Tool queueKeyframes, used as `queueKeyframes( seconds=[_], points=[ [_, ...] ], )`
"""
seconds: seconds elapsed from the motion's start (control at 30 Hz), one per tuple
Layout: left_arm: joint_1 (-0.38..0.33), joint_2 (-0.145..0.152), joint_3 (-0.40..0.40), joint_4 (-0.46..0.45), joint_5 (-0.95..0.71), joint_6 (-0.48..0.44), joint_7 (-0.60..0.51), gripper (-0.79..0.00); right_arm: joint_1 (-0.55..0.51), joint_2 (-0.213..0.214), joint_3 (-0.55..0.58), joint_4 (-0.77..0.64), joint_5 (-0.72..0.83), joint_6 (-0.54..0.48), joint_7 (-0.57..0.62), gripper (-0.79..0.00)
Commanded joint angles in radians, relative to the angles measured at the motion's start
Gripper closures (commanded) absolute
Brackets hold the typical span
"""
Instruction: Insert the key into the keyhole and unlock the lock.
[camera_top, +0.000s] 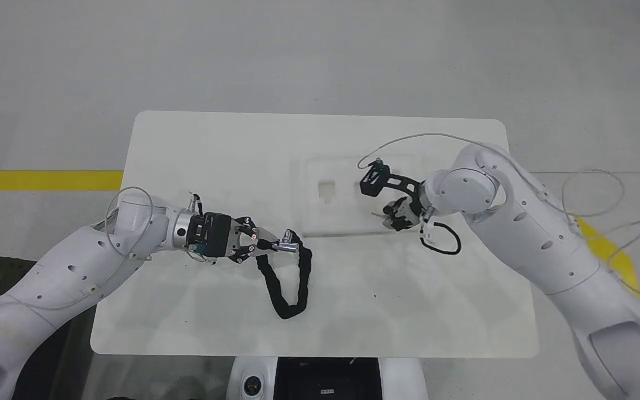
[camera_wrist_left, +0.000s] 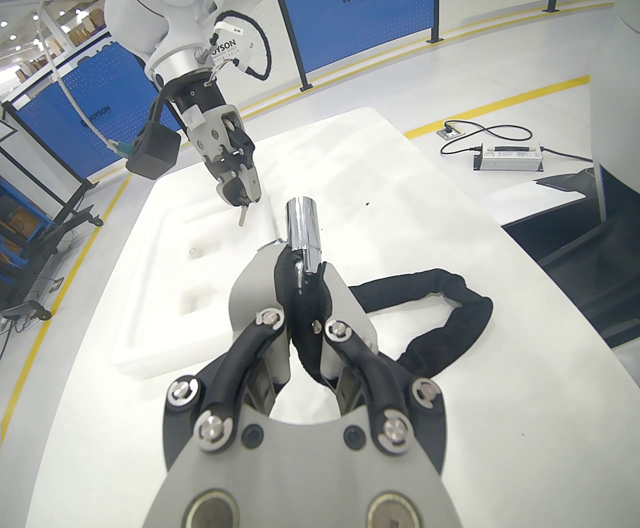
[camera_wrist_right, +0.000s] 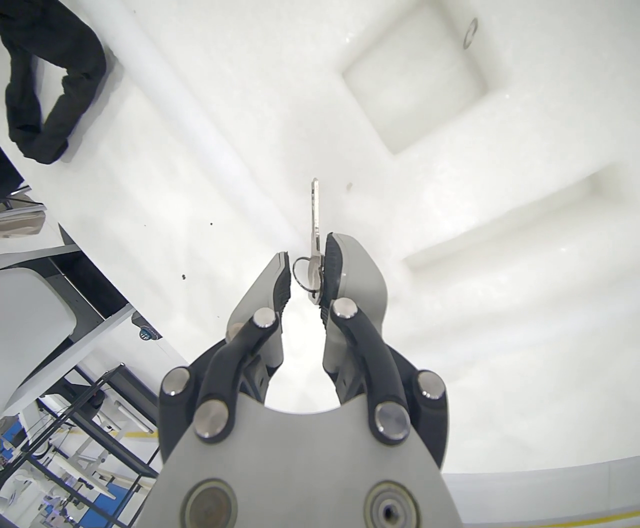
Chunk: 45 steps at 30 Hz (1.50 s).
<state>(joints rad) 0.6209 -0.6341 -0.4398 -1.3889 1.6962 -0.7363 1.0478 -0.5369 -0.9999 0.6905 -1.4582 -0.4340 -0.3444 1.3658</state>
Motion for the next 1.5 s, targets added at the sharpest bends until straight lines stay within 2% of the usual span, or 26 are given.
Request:
queueKeyframes(
  seconds=[0.0, 0.23, 0.4, 1.13, 1.47],
  points=[
    [0.000, 0.000, 0.000, 0.000, 0.000, 0.000, 0.000, 0.000, -0.012, 0.005, 0.012, -0.006, 0.004, 0.000, -0.007, -0.117],
    [0.000, 0.000, 0.000, 0.000, 0.000, 0.000, 0.000, 0.000, -0.057, 0.025, 0.062, -0.027, 0.011, -0.010, -0.035, -0.114],
    [0.000, 0.000, 0.000, 0.000, 0.000, 0.000, 0.000, 0.000, -0.085, 0.035, 0.084, -0.047, 0.006, -0.018, -0.053, -0.052],
    [0.000, 0.000, 0.000, 0.000, 0.000, 0.000, 0.000, 0.000, -0.242, 0.082, 0.210, -0.159, -0.073, 0.002, -0.205, -0.083],
    [0.000, 0.000, 0.000, 0.000, 0.000, 0.000, 0.000, 0.000, -0.278, 0.086, 0.224, -0.179, -0.099, -0.012, -0.261, -0.089]
  ],
)
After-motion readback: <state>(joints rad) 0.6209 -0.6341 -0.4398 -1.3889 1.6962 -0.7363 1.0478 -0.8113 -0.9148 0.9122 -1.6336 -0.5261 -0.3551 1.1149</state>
